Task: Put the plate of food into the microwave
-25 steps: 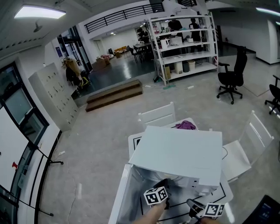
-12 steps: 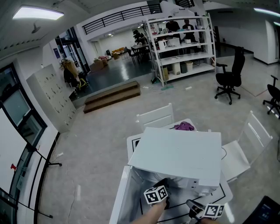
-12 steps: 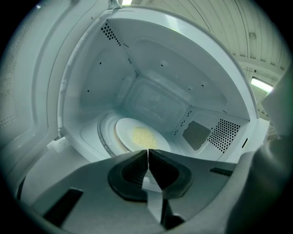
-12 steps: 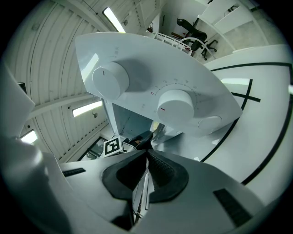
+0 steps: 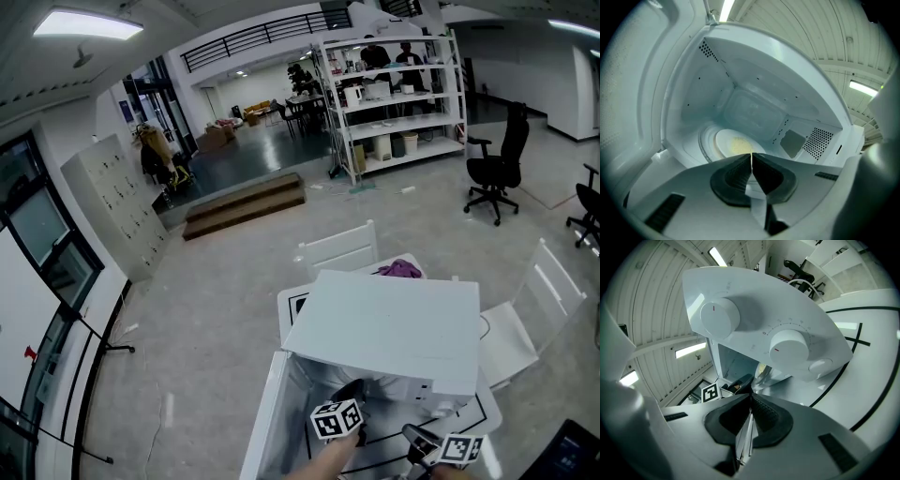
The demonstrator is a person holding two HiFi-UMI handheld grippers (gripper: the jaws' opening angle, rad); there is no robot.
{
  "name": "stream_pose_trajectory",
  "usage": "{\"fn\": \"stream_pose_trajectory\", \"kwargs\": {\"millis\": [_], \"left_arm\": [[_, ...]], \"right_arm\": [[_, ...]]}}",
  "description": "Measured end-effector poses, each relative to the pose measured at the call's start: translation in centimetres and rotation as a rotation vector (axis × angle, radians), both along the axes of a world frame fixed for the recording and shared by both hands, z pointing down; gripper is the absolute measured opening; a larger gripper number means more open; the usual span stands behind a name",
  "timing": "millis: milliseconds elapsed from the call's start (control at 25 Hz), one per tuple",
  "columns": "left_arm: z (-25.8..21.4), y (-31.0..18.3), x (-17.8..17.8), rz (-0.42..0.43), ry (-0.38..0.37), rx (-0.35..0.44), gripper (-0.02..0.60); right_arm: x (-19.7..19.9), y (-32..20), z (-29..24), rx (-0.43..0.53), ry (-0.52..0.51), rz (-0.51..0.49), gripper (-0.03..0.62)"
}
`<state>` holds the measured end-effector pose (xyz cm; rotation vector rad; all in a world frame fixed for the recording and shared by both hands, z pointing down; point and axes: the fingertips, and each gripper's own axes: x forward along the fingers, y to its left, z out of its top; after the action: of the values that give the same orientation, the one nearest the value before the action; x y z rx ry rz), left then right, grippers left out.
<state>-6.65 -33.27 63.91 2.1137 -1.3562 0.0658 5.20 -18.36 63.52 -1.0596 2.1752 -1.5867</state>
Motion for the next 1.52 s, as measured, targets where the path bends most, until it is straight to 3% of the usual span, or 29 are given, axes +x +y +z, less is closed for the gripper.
{"fn": "stream_pose_trajectory", "kwargs": {"millis": [400, 560, 800, 1520], "left_arm": [[-2.8, 6.2, 0.4, 0.049, 0.051, 0.052, 0.015], [-3.4, 8.2, 0.2, 0.074, 0.062, 0.067, 0.015], [-4.4, 10.5, -0.2, 0.109, 0.073, 0.082, 0.015], [-6.8, 18.6, 1.1, 0.098, 0.083, 0.110, 0.015]], "right_arm": [[0.2, -0.4, -2.3, 0.098, -0.001, 0.014, 0.014], [0.7, 0.6, -1.7, 0.035, 0.026, 0.071, 0.014], [-0.1, 1.0, -3.6, 0.163, 0.043, 0.049, 0.014], [0.6, 5.9, -6.0, 0.270, 0.145, -0.053, 0.002]]}}
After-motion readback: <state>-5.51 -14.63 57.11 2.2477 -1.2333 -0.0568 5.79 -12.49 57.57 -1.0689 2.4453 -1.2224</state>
